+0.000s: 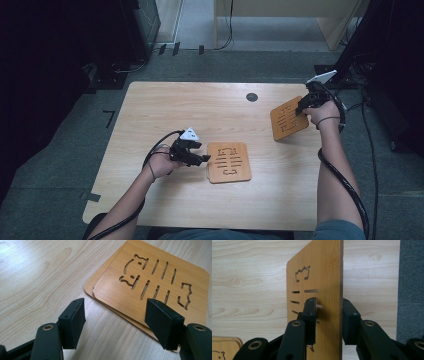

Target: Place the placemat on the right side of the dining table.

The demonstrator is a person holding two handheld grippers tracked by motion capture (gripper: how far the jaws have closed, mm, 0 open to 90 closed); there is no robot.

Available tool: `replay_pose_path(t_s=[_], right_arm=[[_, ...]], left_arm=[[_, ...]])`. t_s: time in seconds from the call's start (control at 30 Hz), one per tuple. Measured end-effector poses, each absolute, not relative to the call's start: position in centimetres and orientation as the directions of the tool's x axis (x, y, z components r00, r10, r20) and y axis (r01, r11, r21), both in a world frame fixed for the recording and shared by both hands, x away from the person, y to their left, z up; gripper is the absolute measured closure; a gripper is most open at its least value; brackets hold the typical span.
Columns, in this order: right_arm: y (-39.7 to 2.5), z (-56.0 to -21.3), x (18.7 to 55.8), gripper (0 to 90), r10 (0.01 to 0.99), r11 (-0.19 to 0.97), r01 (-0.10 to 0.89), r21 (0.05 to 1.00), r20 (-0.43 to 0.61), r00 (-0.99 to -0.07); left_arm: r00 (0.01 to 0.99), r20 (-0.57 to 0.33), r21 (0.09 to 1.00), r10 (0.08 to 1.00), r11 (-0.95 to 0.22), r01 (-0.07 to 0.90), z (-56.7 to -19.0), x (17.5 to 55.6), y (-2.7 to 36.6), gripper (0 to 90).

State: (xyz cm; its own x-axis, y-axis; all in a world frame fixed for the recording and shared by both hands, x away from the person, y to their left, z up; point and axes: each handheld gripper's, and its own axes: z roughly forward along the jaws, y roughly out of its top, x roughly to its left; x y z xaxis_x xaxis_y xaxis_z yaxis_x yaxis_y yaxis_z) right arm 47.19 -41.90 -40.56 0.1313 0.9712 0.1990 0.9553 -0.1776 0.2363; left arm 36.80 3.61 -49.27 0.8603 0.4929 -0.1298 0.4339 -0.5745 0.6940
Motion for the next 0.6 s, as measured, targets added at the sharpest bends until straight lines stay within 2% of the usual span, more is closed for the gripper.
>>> replay_pose_path(t_s=[0.6], right_arm=[[-42.0, -42.3, 47.1, 63.6, 0.964, -0.192, 0.954, 0.229, 0.223, 0.141]], left_arm=[[0.859, -0.128, 0.696, 0.496, -0.572, 0.434, -49.2, 36.8, 3.7, 31.8]])
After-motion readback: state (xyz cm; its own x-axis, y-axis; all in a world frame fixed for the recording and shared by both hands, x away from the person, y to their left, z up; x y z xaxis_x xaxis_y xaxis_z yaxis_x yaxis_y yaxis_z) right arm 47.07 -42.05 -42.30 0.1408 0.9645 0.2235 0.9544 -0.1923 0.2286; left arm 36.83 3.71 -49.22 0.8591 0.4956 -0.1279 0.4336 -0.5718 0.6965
